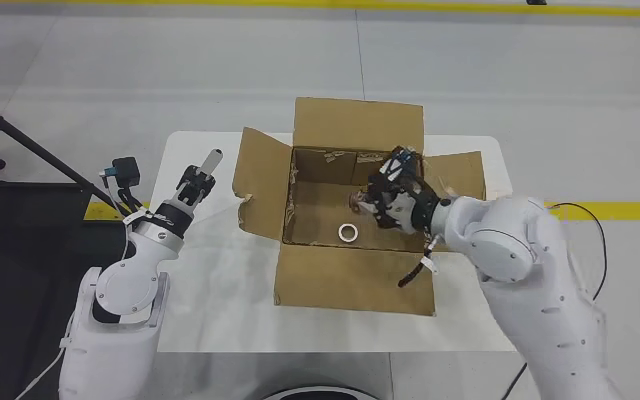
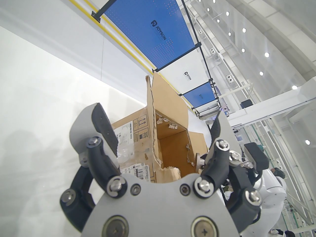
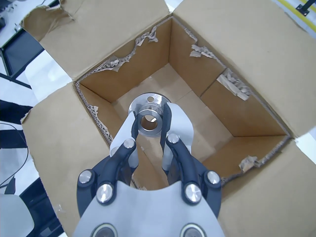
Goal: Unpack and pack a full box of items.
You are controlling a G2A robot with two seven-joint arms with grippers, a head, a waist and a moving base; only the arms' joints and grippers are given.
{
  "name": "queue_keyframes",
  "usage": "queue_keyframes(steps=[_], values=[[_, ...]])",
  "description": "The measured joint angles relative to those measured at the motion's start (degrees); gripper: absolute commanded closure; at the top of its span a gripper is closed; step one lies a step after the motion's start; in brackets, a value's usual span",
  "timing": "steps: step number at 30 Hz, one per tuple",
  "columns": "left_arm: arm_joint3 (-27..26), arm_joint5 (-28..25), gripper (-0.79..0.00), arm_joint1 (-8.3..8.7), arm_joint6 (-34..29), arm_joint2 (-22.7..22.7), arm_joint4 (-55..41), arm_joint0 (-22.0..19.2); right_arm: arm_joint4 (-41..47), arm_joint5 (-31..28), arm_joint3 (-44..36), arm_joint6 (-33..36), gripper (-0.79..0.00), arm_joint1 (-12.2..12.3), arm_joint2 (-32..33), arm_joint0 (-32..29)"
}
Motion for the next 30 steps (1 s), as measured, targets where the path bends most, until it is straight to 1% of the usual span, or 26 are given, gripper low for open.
queue_keyframes(steps=[5,9,12,15,18,21,24,27,30], values=[[0.0,0.0,-0.785,0.00,0.0,0.0,0.0,0.0,1.0,1.7,-7.6,-1.1,0.000,1.5,11.3,-8.4],[0.0,0.0,-0.785,0.00,0.0,0.0,0.0,0.0,3.4,2.6,-12.0,-2.8,0.000,2.5,22.6,-16.2],[0.0,0.0,-0.785,0.00,0.0,0.0,0.0,0.0,4.6,3.5,-13.7,-3.3,0.000,2.9,30.3,-21.6],[0.0,0.0,-0.785,0.00,0.0,0.0,0.0,0.0,5.0,4.9,-13.8,-3.2,0.000,3.1,36.7,-25.9],[0.0,0.0,-0.785,0.00,0.0,0.0,0.0,0.0,5.0,6.5,-12.9,-3.3,0.000,3.3,41.3,-29.1],[0.0,0.0,-0.785,0.00,0.0,0.0,0.0,0.0,5.5,7.2,-11.3,-3.5,0.000,3.4,44.6,-31.1],[0.0,0.0,-0.785,0.00,0.0,0.0,0.0,0.0,5.1,8.0,-9.3,-2.9,0.000,3.7,46.0,-32.1],[0.0,0.0,-0.785,0.00,0.0,0.0,0.0,0.0,3.7,8.4,-6.4,-0.9,0.000,4.0,45.5,-31.8],[0.0,0.0,-0.785,0.00,0.0,0.0,0.0,0.0,0.6,8.7,-2.9,1.0,0.000,4.5,43.4,-30.2]])
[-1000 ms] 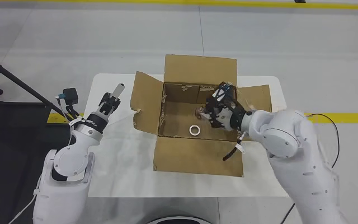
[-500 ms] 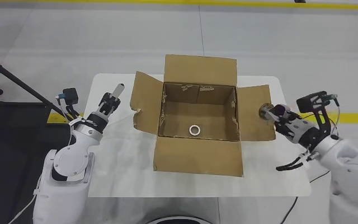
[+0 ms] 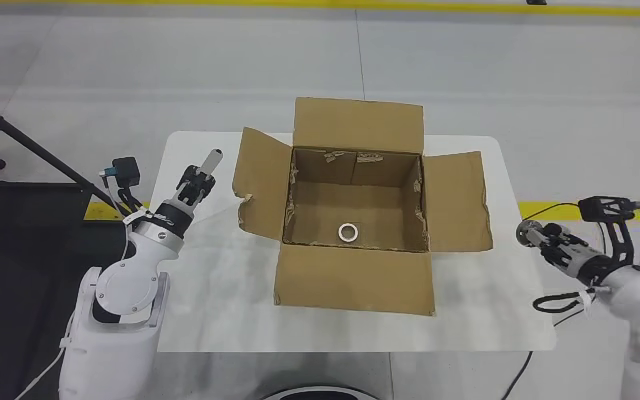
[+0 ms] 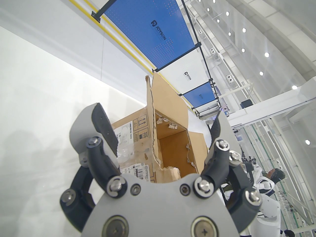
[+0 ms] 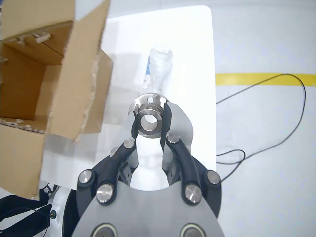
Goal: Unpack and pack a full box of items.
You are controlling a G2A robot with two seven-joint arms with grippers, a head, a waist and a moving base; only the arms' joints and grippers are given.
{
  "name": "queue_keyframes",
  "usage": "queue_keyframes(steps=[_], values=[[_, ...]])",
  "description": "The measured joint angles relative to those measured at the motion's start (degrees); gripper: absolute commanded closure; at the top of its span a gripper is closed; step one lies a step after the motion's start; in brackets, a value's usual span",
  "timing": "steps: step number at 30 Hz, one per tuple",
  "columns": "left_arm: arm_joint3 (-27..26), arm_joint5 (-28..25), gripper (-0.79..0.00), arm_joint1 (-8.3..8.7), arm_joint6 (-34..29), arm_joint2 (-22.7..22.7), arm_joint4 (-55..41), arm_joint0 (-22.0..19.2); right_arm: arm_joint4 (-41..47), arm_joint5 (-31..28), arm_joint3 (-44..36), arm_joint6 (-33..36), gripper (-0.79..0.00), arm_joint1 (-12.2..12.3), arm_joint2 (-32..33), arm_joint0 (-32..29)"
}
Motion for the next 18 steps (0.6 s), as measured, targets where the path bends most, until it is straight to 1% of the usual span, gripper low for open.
queue_keyframes(steps=[12,18], values=[[0.0,0.0,-0.785,0.00,0.0,0.0,0.0,0.0,-8.7,1.3,13.8,6.6,0.000,1.2,-10.7,9.1],[0.0,0.0,-0.785,0.00,0.0,0.0,0.0,0.0,-10.5,1.7,19.8,7.8,0.000,1.4,-15.2,13.2]])
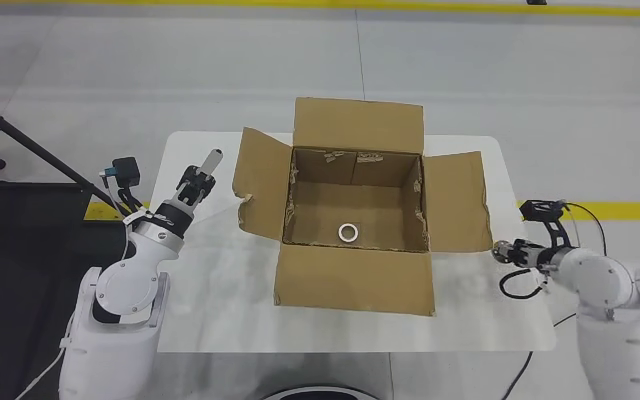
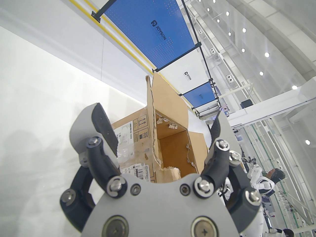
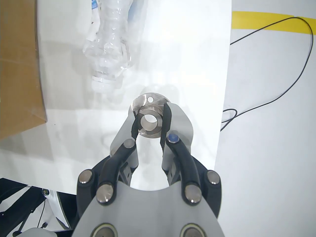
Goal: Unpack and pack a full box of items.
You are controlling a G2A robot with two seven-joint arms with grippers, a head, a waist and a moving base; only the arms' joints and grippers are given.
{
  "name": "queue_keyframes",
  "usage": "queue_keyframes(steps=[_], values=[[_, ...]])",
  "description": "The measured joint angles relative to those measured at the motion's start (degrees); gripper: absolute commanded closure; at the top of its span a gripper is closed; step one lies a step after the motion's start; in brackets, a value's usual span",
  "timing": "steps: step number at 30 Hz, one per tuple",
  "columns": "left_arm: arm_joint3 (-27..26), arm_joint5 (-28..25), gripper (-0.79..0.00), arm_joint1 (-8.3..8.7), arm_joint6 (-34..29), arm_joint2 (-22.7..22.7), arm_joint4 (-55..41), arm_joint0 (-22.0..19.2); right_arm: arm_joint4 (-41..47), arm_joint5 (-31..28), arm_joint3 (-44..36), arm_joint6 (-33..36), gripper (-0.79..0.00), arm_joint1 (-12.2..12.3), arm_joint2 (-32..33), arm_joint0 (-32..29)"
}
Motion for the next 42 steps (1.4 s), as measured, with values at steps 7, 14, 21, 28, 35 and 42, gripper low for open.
queue_keyframes(steps=[7,14,21,28,35,42], values=[[0.0,0.0,-0.785,0.00,0.0,0.0,0.0,0.0,-1.0,0.1,5.5,0.5,0.000,0.1,-3.9,3.6],[0.0,0.0,-0.785,0.00,0.0,0.0,0.0,0.0,-0.3,-0.3,9.0,0.3,-0.172,0.2,-6.2,5.7],[0.0,0.0,-0.785,0.00,0.0,0.0,0.0,0.0,0.3,0.1,9.4,0.6,-0.659,0.4,-7.0,6.3],[0.0,0.0,-0.785,0.00,0.0,0.0,0.0,0.0,2.0,0.5,4.7,1.2,-0.785,1.1,-3.9,5.6],[0.0,0.0,-0.785,0.00,0.0,0.0,0.0,0.0,5.5,0.5,-11.7,1.4,-0.785,2.2,4.1,4.6],[0.0,0.0,-0.785,0.00,0.0,0.0,0.0,0.0,8.5,0.6,-30.9,3.1,-0.785,2.9,3.8,8.5]])
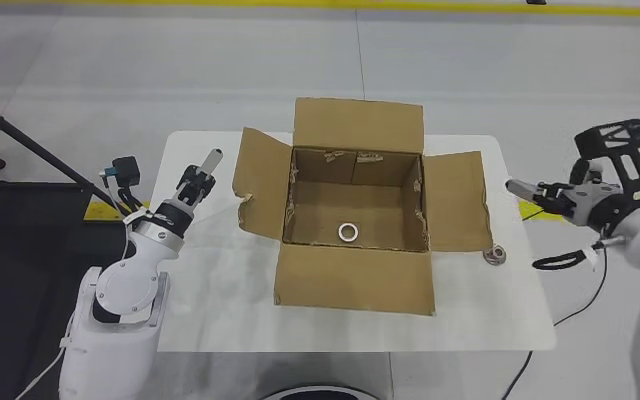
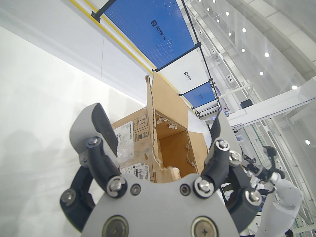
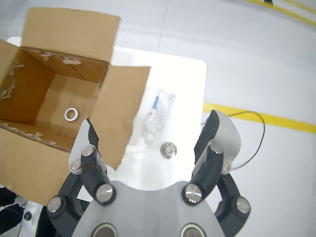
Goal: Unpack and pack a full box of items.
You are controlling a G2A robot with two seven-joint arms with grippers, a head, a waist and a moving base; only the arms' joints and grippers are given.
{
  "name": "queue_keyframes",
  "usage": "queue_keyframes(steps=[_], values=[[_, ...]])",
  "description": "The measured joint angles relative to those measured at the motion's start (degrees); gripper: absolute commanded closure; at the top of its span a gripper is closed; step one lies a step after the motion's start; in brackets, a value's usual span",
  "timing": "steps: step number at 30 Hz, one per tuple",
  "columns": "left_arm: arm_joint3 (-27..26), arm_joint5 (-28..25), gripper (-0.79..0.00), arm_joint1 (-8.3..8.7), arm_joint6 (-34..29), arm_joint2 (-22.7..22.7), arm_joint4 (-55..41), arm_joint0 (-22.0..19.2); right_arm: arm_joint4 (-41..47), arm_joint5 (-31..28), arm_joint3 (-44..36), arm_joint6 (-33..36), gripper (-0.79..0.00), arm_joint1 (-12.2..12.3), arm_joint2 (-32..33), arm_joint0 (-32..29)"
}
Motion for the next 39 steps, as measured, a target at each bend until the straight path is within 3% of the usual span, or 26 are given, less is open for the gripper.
queue_keyframes(steps=[5,10,16,23,25,30,34,39], values=[[0.0,0.0,-0.785,0.00,0.0,0.0,0.0,0.0,3.1,-1.7,-0.4,3.9,-0.785,0.2,-10.8,8.5],[0.0,0.0,-0.785,0.00,0.0,0.0,0.0,0.0,2.9,-0.9,8.0,6.5,-0.785,-0.9,-26.9,20.4],[0.0,0.0,-0.785,0.00,0.0,0.0,0.0,0.0,4.6,0.6,21.3,5.9,-0.785,-3.8,-43.6,31.9],[0.0,0.0,-0.785,0.00,0.0,0.0,0.0,0.0,8.0,0.3,34.6,3.9,-0.785,-8.0,-58.6,38.3],[0.0,0.0,-0.785,0.00,0.0,0.0,0.0,0.0,8.7,0.3,38.0,2.9,-0.680,-9.3,-62.3,39.5],[0.0,0.0,-0.785,0.00,0.0,0.0,0.0,0.0,8.3,1.0,45.7,0.3,-0.597,-12.6,-69.3,41.7],[0.0,0.0,-0.785,0.00,0.0,0.0,0.0,0.0,8.4,1.4,51.2,-2.3,-0.486,-14.9,-72.9,42.8],[0.0,0.0,-0.785,0.00,0.0,0.0,0.0,0.0,9.5,0.8,58.7,-5.1,-0.403,-17.9,-76.3,43.7]])
